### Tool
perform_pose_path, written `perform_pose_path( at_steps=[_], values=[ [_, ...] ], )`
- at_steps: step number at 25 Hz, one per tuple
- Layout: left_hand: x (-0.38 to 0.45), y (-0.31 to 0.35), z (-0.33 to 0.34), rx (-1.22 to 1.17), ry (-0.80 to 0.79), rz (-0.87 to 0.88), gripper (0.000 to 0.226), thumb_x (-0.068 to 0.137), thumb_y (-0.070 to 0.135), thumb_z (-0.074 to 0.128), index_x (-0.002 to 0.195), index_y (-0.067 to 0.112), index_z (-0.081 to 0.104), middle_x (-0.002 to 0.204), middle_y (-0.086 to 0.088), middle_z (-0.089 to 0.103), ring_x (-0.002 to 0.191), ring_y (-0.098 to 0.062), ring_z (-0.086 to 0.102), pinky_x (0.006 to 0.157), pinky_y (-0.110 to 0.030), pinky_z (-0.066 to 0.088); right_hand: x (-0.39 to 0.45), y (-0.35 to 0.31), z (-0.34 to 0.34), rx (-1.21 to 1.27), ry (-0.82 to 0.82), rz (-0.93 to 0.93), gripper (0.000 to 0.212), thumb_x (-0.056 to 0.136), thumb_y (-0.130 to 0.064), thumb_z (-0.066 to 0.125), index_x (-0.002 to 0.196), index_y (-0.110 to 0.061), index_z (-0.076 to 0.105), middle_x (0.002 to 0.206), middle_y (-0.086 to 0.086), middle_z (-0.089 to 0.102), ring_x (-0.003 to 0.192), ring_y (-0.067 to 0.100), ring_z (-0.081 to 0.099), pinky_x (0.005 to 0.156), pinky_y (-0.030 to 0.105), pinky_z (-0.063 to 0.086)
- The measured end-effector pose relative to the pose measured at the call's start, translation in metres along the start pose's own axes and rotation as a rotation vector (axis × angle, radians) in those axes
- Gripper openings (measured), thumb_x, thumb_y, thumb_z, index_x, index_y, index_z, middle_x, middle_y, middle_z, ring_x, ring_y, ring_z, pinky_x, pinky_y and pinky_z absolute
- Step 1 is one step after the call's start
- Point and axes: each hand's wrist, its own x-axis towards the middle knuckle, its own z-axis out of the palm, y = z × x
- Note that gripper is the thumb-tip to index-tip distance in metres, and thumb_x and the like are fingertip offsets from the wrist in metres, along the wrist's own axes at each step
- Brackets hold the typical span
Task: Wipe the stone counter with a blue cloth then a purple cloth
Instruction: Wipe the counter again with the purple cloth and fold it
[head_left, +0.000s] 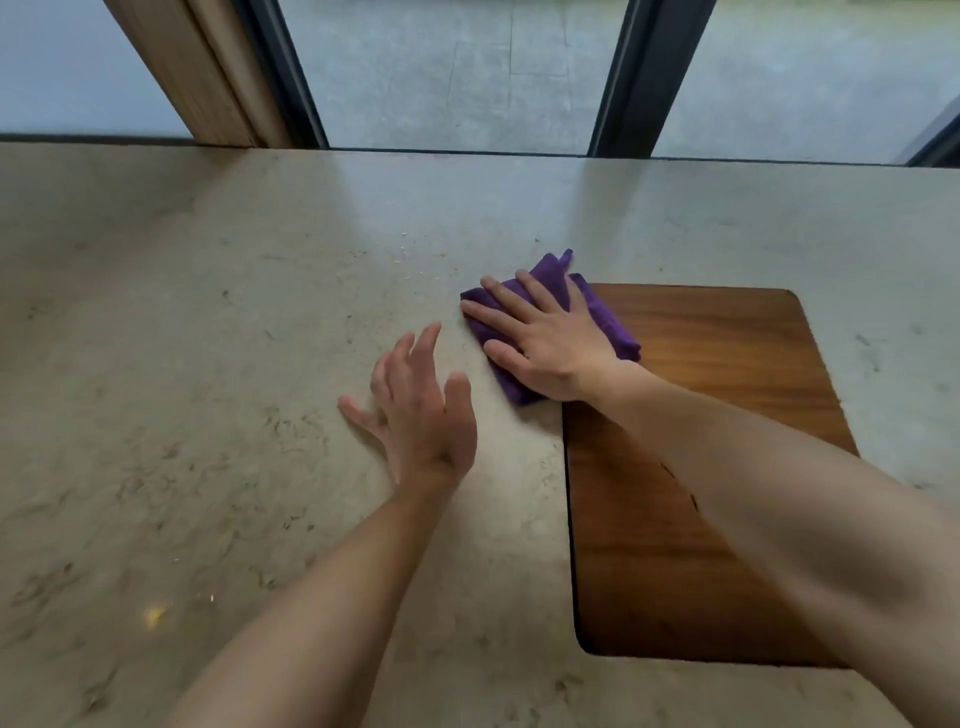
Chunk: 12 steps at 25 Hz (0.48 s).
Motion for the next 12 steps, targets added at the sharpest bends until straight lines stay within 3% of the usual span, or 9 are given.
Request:
perform_pose_path(
  at_steps=[3,6,9,12],
  values=[
    [0.003,-0.008,-0.021,-0.273,-0.029,-0.032,0.057,0.088,0.032,0.040,0.144,0.036,0.041,0.157,0.005,0.035,0.147,-0.018,0.020,0.119,-0.053,-0.003,-0.073,-0.048,0.016,-0.004,0.003,0.006,0.055,0.101,-0.061,0.010,0.154,-0.053,-0.003,0.167,-0.016,-0.008,0.154,0.021,-0.010,0.119,0.062,-0.008],
    [0.004,-0.034,-0.048,-0.373,-0.073,0.111,0.055,0.088,0.029,0.042,0.142,0.022,0.047,0.154,-0.006,0.039,0.144,-0.027,0.029,0.118,-0.049,0.020,-0.143,-0.095,0.035,-0.027,0.012,0.030,0.056,0.101,-0.060,0.010,0.156,-0.049,0.007,0.167,-0.015,0.001,0.155,0.024,-0.001,0.120,0.063,0.004],
    [0.003,-0.080,-0.075,-0.278,-0.065,0.183,0.046,0.097,0.020,0.050,0.143,0.017,0.046,0.154,-0.011,0.036,0.143,-0.030,0.030,0.118,-0.045,0.024,-0.208,-0.134,0.050,0.004,-0.049,0.064,0.056,0.101,-0.060,0.013,0.155,-0.051,0.005,0.167,-0.018,-0.005,0.155,0.021,-0.009,0.121,0.058,-0.002],
    [0.016,-0.127,-0.098,-0.069,-0.074,0.216,0.049,0.094,0.033,0.049,0.142,0.021,0.048,0.154,-0.013,0.037,0.142,-0.032,0.031,0.118,-0.048,0.023,-0.266,-0.168,0.063,-0.003,-0.068,0.110,0.057,0.100,-0.061,0.016,0.155,-0.053,0.004,0.166,-0.018,-0.004,0.155,0.021,-0.008,0.121,0.056,-0.002]
  ],
)
